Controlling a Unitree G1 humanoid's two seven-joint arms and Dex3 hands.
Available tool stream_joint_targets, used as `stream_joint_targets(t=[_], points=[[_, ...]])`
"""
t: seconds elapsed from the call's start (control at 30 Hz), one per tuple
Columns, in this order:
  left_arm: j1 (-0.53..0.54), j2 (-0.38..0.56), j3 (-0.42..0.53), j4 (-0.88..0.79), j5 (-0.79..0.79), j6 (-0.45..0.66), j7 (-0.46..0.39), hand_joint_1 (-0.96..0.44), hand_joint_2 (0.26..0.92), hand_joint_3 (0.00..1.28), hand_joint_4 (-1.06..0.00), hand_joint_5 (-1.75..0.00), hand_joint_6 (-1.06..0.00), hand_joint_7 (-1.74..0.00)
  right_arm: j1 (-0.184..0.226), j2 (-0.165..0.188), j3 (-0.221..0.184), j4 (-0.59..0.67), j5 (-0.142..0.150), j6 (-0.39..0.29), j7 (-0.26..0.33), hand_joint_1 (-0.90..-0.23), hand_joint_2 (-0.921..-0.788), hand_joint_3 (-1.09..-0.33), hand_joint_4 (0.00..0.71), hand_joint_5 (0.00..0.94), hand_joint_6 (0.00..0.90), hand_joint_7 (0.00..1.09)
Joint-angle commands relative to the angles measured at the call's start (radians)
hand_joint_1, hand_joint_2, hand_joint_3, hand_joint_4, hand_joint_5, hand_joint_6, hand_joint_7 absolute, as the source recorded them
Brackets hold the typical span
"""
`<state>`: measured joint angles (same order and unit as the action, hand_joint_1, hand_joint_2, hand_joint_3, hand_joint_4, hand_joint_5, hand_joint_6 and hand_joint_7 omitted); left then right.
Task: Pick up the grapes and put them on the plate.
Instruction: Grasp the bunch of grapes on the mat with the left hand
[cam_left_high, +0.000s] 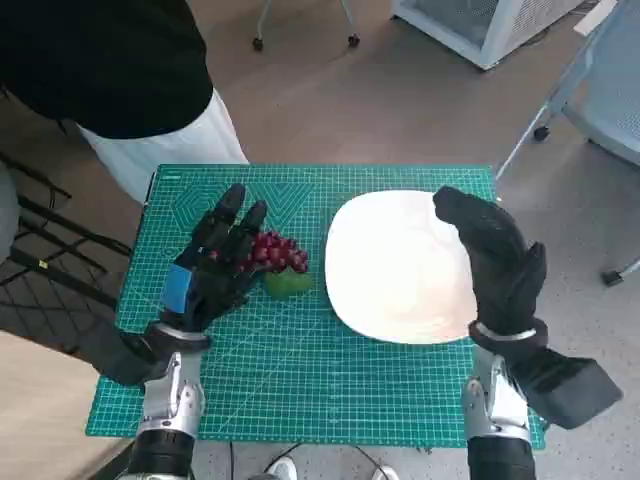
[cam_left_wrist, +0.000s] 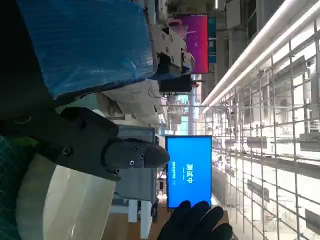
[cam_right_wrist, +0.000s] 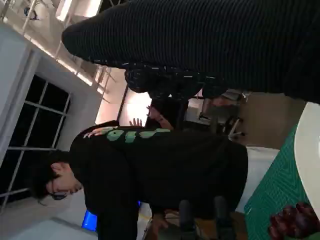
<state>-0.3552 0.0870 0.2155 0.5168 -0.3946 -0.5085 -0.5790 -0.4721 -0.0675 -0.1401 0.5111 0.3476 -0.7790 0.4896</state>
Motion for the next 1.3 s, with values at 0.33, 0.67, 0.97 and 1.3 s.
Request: stream_joint_targets(t=[0.33, 0.67, 0.97, 1.3], points=[[-0.005, 0.01, 0.001, -0.019, 0.005, 0.003, 0.007, -0.38, 0.921, 0.26, -0.27, 0.0, -0.34, 0.0, 0.004, -0.002, 0.001, 0.01, -0.014, 0.012, -0.002, -0.676, -0.921, -0.715, 0.438, 0.001, 0.029, 0.49], [-0.007, 0.016, 0.001, -0.012, 0.012, -0.007, 0.008, -0.37, 0.921, 0.26, -0.27, 0.0, -0.33, 0.0, -0.001, -0.003, 0.0, 0.015, -0.014, 0.01, -0.001, -0.675, -0.921, -0.716, 0.437, 0.001, 0.027, 0.5], [-0.012, 0.016, 0.001, -0.003, 0.013, -0.01, 0.008, -0.37, 0.921, 0.27, -0.28, 0.0, -0.33, 0.0, -0.009, -0.003, -0.001, 0.023, -0.012, 0.008, 0.001, -0.683, -0.921, -0.716, 0.437, 0.0, 0.025, 0.5], [-0.008, 0.015, -0.003, -0.006, 0.01, -0.002, 0.005, -0.37, 0.921, 0.26, -0.28, 0.0, -0.31, 0.0, -0.015, -0.001, 0.001, 0.026, -0.004, 0.011, 0.009, -0.684, -0.921, -0.716, 0.436, 0.0, 0.023, 0.5]])
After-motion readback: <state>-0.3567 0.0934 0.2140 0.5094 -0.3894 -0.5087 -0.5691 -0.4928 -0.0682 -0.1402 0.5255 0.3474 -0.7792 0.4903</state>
